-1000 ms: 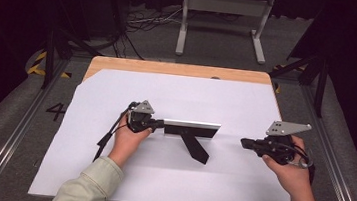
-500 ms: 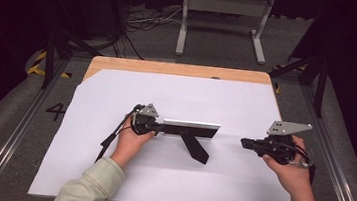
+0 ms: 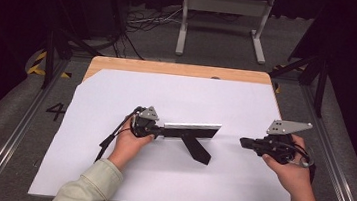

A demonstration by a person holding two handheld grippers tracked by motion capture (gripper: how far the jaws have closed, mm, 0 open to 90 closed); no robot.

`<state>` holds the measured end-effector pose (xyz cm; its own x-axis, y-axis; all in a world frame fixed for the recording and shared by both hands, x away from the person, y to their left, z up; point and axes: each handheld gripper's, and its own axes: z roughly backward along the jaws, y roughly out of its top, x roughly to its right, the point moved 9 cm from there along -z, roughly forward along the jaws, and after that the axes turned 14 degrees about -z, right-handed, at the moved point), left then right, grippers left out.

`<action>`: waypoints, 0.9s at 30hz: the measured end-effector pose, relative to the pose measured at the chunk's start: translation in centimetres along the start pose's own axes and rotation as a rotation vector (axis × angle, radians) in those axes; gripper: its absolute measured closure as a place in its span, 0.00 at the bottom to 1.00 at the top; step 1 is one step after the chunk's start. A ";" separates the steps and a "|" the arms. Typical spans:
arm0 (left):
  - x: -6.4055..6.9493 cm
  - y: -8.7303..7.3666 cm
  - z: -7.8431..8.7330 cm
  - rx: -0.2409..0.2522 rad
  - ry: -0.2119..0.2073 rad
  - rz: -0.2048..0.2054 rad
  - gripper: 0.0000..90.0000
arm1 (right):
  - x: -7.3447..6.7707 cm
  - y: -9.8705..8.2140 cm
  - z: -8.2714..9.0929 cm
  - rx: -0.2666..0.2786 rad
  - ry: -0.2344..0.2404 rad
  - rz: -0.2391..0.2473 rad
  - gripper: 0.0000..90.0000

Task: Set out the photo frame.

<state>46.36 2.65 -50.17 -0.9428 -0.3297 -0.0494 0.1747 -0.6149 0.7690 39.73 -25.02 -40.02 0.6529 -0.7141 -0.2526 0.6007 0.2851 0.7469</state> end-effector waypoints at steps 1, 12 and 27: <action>0.1 0.0 0.1 -0.002 -0.006 -0.005 1.00 | 0.0 0.1 0.0 0.001 0.000 0.001 1.00; 2.0 -0.3 0.6 -0.049 -0.104 -0.058 1.00 | -0.3 0.6 0.0 0.005 0.011 0.006 1.00; 4.2 -1.6 1.2 -0.181 -0.220 -0.137 1.00 | -0.7 1.4 -0.4 0.008 0.036 0.024 1.00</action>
<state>41.79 3.14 -50.81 -0.9964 -0.0841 0.0089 0.0705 -0.7669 0.6379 40.25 -23.84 -39.06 0.6832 -0.6838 -0.2562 0.5813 0.2969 0.7576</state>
